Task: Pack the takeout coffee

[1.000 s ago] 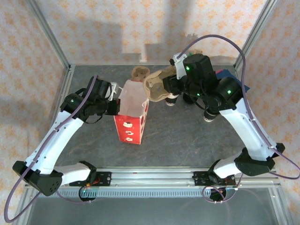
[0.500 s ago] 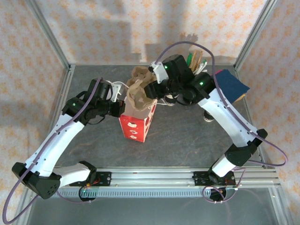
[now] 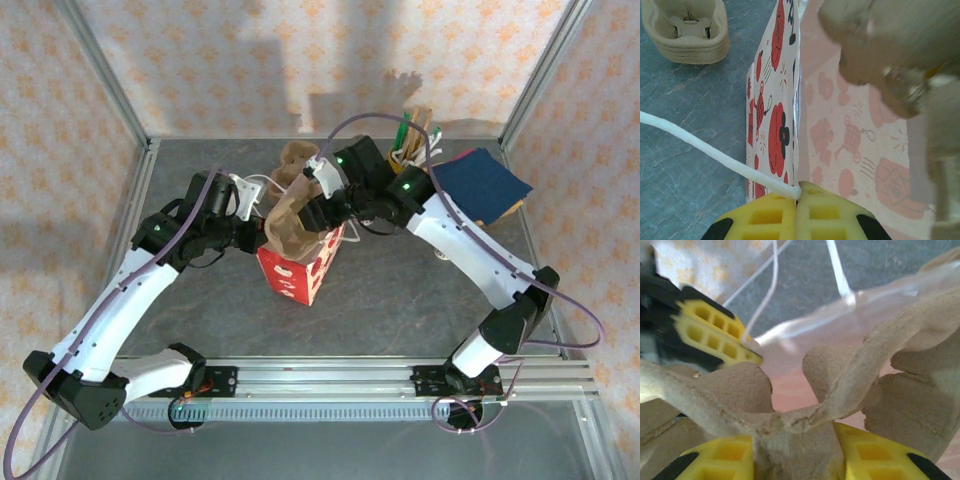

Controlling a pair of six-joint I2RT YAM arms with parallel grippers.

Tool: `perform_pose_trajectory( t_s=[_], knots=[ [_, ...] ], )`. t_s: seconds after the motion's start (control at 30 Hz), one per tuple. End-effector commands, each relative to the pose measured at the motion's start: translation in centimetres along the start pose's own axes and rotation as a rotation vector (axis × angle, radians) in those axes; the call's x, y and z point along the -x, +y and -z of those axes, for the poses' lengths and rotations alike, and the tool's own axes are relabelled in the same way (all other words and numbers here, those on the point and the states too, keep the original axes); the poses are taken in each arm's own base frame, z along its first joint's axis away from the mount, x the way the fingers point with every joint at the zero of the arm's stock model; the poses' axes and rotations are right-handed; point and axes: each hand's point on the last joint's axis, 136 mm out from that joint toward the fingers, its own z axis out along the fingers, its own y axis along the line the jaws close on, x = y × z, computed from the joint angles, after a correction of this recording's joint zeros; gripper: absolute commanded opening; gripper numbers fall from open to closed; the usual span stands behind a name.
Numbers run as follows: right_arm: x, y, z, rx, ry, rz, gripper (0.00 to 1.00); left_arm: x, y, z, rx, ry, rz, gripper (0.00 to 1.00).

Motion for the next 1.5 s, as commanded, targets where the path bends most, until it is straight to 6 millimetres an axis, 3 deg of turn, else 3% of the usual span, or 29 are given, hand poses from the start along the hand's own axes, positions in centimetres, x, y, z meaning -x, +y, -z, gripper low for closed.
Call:
perform_pose_trajectory(
  t_s=[0.0, 0.17, 0.67, 0.93, 1.2, 1.47],
  knots=[
    [0.2, -0.1, 0.7, -0.028, -0.038, 0.037, 0.32, 0.7, -0.8, 0.4, -0.039, -0.044, -0.041, 0.00],
    [-1.2, -3.0, -0.7, -0.153, 0.028, 0.012, 0.32, 0.5, -1.1, 0.1, -0.056, -0.031, -0.049, 0.00],
    [-3.9, -6.2, -2.3, -0.296, 0.157, 0.001, 0.32, 0.3, -1.6, -0.2, -0.090, -0.013, -0.072, 0.00],
    [-5.3, -6.9, -3.7, -0.337, 0.215, 0.016, 0.31, 0.5, -2.2, -0.7, -0.133, -0.018, -0.063, 0.00],
    [-5.9, -6.3, -5.1, -0.321, 0.259, 0.036, 0.32, 0.6, -1.5, -1.2, -0.098, -0.032, -0.027, 0.00],
    [-7.2, -7.0, -6.4, -0.346, 0.320, 0.041, 0.33, 0.3, -1.4, -1.3, -0.104, -0.048, -0.016, 0.00]
  ],
)
